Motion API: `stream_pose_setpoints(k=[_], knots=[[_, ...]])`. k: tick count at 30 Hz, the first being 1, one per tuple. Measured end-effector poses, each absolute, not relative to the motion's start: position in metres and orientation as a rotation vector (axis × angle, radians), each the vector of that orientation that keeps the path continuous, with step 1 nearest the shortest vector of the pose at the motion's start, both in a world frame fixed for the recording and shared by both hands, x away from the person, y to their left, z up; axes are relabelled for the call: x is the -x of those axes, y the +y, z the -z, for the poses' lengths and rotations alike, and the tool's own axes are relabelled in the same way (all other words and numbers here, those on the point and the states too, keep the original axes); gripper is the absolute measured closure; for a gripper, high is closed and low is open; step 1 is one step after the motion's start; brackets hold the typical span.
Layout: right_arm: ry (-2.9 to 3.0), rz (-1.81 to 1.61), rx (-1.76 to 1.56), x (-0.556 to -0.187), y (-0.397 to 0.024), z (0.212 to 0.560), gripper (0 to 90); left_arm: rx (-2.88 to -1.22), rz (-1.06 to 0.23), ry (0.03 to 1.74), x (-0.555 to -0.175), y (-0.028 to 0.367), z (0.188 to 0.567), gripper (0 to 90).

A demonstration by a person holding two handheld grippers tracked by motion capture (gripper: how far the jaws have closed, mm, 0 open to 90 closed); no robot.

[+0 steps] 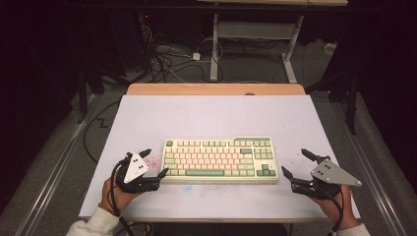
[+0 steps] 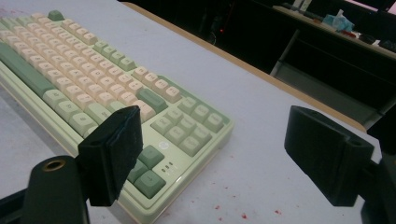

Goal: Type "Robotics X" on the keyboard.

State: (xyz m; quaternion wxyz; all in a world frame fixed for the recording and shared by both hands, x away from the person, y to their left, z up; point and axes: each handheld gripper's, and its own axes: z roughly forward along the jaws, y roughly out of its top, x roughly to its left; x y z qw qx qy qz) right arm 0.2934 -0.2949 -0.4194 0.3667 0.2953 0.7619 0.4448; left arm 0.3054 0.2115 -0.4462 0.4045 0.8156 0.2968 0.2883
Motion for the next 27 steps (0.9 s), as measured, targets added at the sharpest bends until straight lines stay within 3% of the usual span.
stream_pose_setpoints(k=[16,18,21,27], knots=[[2.019,-1.119,-0.737,-0.2935,-0.2891,0.4185,16.8,-2.064,-0.725,0.753,-0.3059,0.2084,0.4444,18.3],[2.017,-1.119,-0.733,-0.2925,-0.2886,0.4181,18.0,-2.070,-0.723,0.755,-0.3061,0.2073,0.4442,23.4],[2.016,-1.115,-0.735,-0.2931,-0.2879,0.4181,24.7,-2.071,-0.710,0.747,-0.3049,0.2094,0.4427,31.8],[2.065,-1.119,-0.712,-0.2934,-0.2876,0.4186,50.6,-2.089,-0.691,0.735,-0.3058,0.2100,0.4416,47.8]])
